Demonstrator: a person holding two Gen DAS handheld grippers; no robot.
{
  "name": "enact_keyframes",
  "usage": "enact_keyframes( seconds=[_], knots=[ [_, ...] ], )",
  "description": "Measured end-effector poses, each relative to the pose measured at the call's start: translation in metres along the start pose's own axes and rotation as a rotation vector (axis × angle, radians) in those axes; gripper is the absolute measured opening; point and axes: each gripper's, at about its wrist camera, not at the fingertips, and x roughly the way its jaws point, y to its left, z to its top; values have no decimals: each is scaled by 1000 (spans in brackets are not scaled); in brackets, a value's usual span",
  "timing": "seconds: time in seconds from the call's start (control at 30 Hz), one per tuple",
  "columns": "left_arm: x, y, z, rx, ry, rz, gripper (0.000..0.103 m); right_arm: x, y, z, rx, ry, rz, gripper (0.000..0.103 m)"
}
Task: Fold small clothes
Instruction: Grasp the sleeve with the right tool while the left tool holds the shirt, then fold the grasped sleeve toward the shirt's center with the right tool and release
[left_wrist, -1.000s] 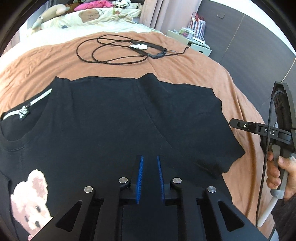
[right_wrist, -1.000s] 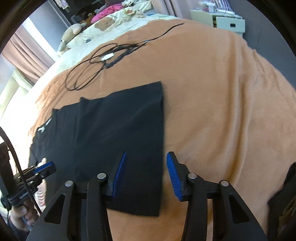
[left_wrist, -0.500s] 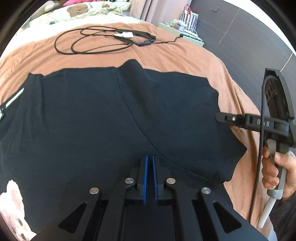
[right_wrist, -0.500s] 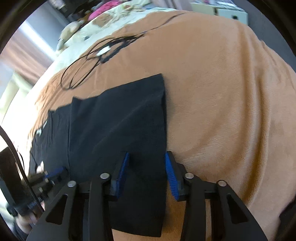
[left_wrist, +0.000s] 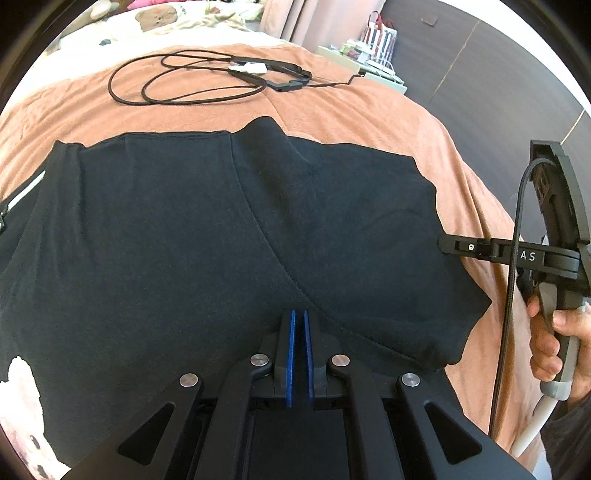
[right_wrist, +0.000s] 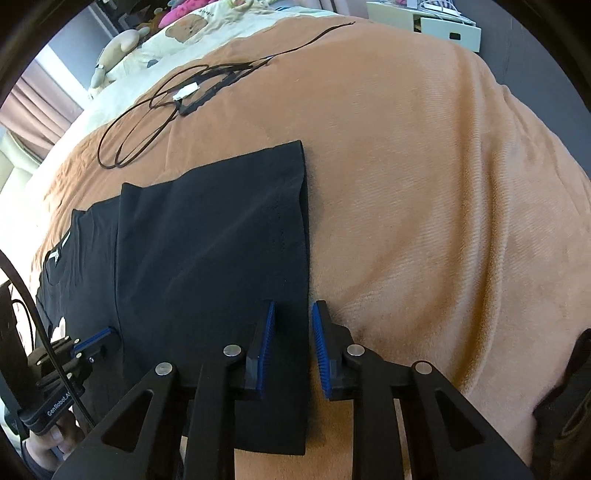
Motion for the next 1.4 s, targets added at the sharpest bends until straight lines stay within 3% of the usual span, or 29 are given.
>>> enact_keyframes(
  seconds=[0.2, 0.3, 0.4, 0.73, 1.03, 1.4],
  knots=[
    [8, 2, 3, -18, 0, -19, 1, 8, -19, 1, 62, -26, 110, 18],
    [11, 8, 4, -58, -7, -54, 0, 6, -16, 2, 45, -26, 102, 4],
    [9, 7, 3, -59, -12, -51, 0, -10, -10, 6, 36, -63, 128, 2],
    [-21, 15, 2, -85, -50, -64, 0, -56, 48, 4, -92, -128, 148, 1],
    [-75, 57, -11, -137, -94, -15, 0, -76, 99, -6, -198, -134, 170, 1],
    [-119, 105, -36, -199, -126, 1, 0, -69, 159, -27, -261, -98, 161, 1]
  ],
)
